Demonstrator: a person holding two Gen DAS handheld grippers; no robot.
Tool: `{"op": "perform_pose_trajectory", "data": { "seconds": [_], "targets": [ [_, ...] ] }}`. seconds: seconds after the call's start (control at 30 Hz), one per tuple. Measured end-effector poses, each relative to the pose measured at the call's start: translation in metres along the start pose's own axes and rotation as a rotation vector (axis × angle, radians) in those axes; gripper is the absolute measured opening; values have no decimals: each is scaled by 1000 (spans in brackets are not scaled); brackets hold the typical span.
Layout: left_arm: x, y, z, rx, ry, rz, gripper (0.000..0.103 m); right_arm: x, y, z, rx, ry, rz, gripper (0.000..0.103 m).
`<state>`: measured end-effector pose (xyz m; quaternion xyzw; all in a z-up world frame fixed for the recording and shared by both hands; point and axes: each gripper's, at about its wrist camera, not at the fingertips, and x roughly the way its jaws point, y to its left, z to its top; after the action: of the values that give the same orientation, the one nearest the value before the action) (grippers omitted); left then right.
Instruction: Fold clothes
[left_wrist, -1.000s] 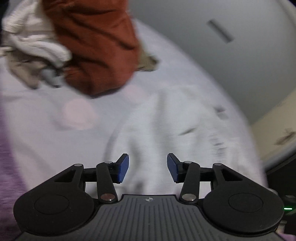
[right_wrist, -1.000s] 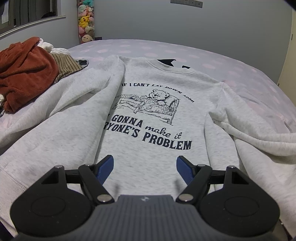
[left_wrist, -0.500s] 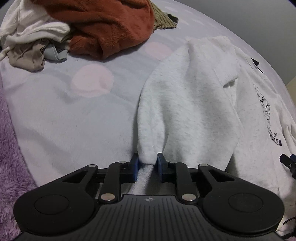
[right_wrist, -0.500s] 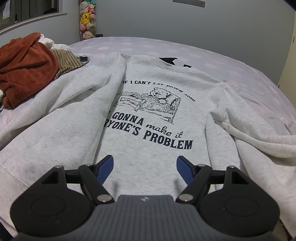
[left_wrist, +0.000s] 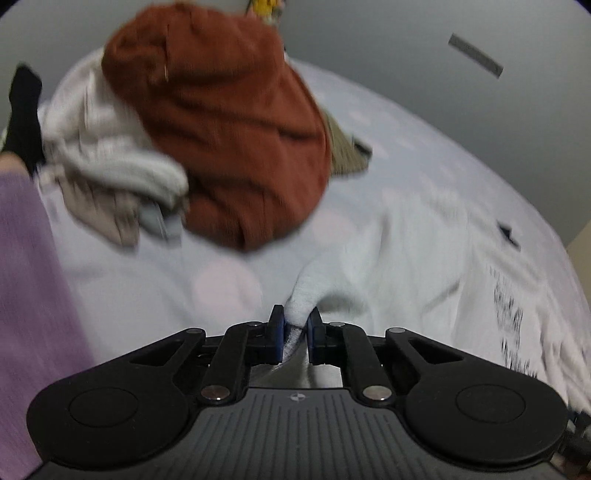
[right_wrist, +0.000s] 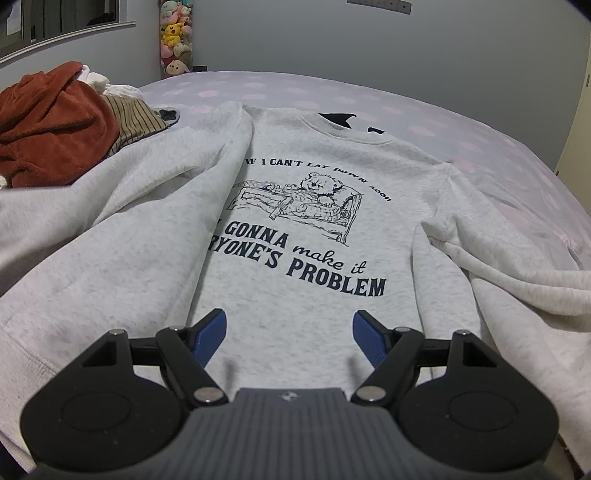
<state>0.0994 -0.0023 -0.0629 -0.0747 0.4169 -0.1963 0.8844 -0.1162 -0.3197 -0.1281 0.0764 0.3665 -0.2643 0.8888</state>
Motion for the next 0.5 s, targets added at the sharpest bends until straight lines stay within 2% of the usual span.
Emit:
{"op": "perform_pose_trajectory", "data": {
  "seconds": [0.1,0.3,0.5],
  "targets": [
    [-11,4,33,5,-78,23,9,1,0,0,-3,3,-3,78],
    [-23,27,84,-11,-223,137,9,2,1,0,-13,4,-23,78],
    [8,47,104,14,-267,294,9,5,4,-1,-36,22,-38,78]
  ]
}}
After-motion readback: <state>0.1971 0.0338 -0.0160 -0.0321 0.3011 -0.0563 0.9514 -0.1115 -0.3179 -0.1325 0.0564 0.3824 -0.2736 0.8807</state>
